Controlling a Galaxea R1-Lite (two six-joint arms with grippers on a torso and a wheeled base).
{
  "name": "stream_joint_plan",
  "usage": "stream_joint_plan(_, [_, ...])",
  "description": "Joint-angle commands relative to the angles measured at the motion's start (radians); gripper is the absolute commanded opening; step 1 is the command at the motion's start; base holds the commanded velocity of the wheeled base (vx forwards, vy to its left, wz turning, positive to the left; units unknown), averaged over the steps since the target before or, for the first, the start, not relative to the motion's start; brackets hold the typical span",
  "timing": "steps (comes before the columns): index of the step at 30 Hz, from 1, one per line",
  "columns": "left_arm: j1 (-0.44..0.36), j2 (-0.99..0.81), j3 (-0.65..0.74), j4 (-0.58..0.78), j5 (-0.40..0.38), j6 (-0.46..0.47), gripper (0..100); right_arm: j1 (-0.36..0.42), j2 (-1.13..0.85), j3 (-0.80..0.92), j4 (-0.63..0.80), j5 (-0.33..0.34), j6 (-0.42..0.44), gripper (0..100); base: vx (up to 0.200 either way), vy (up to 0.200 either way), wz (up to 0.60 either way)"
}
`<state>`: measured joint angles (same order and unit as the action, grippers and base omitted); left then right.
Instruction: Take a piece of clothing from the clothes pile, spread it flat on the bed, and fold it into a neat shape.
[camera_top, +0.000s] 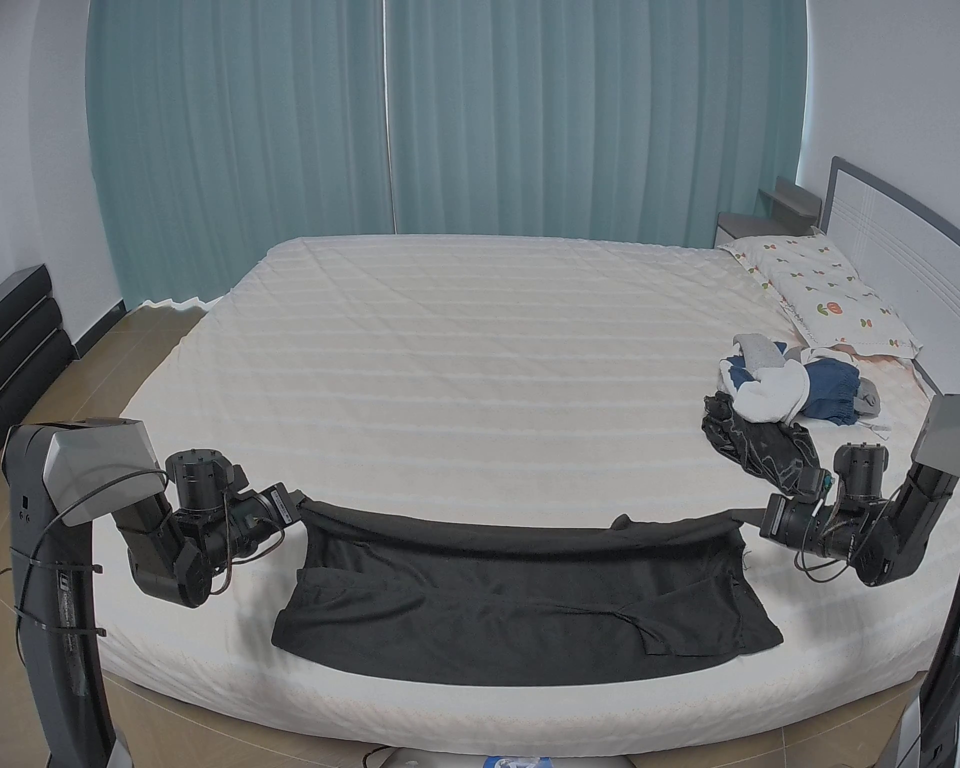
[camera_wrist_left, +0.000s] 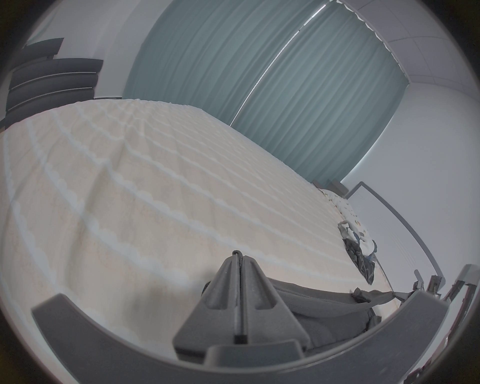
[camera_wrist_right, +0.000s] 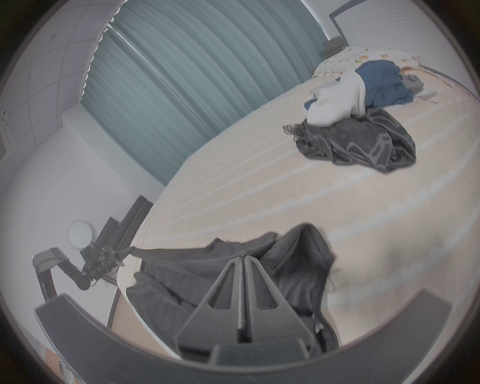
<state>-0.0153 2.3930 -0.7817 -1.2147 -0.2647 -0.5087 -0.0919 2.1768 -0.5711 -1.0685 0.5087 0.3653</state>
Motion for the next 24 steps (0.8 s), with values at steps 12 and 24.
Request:
stream_joint_plan(12, [-0.006, 0.046, 0.188, -0.108, -0.002, 0.062, 0, -0.026, 0.09, 0.198, -0.002, 0.027, -0.204, 0, 0.0, 0.0, 0.0])
stream_joint_plan(24, [-0.012, 0.055, 0.217, -0.112, -0.001, 0.064, 100, -0.028, 0.101, 0.204, -0.016, 0.025, -0.221, 100, 0.0, 0.0, 0.0])
